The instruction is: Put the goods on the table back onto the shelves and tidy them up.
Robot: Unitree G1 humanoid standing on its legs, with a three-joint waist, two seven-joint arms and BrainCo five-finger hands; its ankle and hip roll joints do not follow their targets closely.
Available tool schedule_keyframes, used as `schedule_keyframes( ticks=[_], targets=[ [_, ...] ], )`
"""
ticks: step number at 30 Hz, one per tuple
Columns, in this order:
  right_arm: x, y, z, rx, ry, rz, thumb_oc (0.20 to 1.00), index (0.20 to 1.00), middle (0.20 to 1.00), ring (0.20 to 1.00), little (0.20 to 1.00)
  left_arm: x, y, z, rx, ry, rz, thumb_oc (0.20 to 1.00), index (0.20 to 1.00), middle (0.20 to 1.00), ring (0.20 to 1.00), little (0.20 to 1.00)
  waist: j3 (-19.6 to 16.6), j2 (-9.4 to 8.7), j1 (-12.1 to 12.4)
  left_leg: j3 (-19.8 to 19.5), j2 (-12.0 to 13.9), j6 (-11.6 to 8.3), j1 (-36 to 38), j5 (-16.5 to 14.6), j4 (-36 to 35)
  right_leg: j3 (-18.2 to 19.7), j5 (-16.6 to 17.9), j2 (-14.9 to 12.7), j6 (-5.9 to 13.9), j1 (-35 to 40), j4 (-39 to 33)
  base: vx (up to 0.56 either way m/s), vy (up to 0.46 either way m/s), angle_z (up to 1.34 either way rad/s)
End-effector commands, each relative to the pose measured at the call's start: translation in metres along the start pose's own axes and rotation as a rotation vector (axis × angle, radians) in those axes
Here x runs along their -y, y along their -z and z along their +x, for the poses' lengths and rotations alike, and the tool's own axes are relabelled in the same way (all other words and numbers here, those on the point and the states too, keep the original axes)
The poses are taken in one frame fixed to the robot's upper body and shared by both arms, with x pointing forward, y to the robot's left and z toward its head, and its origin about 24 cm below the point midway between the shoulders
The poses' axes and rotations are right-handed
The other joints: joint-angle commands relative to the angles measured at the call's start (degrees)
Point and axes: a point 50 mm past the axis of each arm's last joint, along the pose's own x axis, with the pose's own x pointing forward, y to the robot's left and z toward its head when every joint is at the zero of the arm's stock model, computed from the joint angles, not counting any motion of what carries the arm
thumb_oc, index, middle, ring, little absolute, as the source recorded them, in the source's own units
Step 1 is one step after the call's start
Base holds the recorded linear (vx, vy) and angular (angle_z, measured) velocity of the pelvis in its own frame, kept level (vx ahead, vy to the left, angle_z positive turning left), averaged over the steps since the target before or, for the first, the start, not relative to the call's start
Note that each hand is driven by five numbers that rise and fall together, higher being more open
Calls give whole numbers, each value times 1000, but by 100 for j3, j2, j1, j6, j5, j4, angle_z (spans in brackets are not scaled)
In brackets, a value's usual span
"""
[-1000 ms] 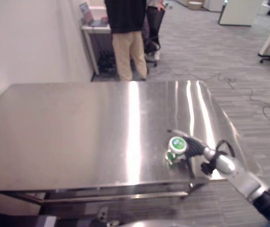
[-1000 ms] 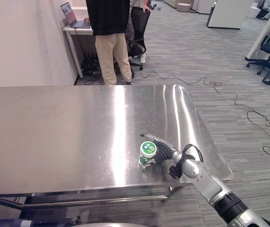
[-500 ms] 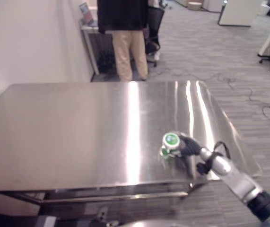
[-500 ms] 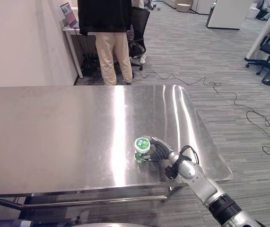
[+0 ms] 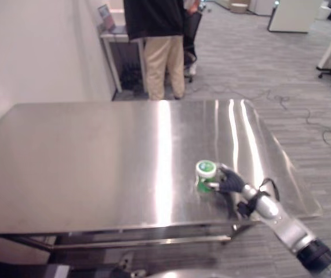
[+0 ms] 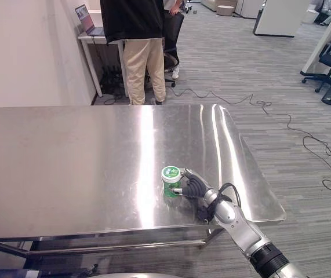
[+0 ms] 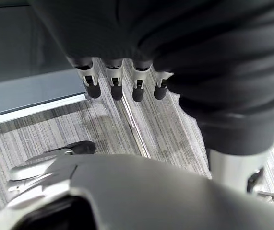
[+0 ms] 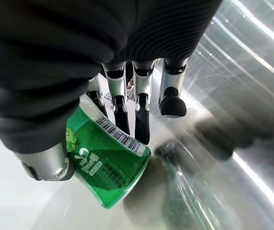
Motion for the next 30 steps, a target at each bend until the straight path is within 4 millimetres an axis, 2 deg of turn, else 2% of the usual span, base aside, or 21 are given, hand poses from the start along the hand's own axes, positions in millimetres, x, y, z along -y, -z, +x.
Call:
schedule_keyframes(
  ticks=[1,12,21,30],
  targets=[
    [13,-9,6,52,72,-6,200,200,200,200,200,-2,-26,9,64,-3,69,1000,1000,1000,1000,1000,61,-84,220,231,-22,195,116,-461,43,170,25,-652,419,55,96,0,0,0],
    [19,-11,6,64,186,39,200,200,200,200,200,-2,-30,9,82,-15,87,1000,1000,1000,1000,1000,66,-63,222,227,-28,204,136,-479,43,168,19,-658,422,60,90,0,0,0],
    [55,-42,7,215,385,55,200,200,200,200,200,-6,-31,9,83,-39,82,1000,1000,1000,1000,1000,61,-53,243,228,-47,224,147,-496,43,171,25,-667,427,67,95,0,0,0],
    [62,-56,6,289,422,129,200,200,200,200,200,-8,-30,10,72,-57,81,1000,1000,1000,1000,1000,46,-54,258,221,-85,257,173,-545,43,192,25,-700,450,70,137,0,0,0]
  ],
)
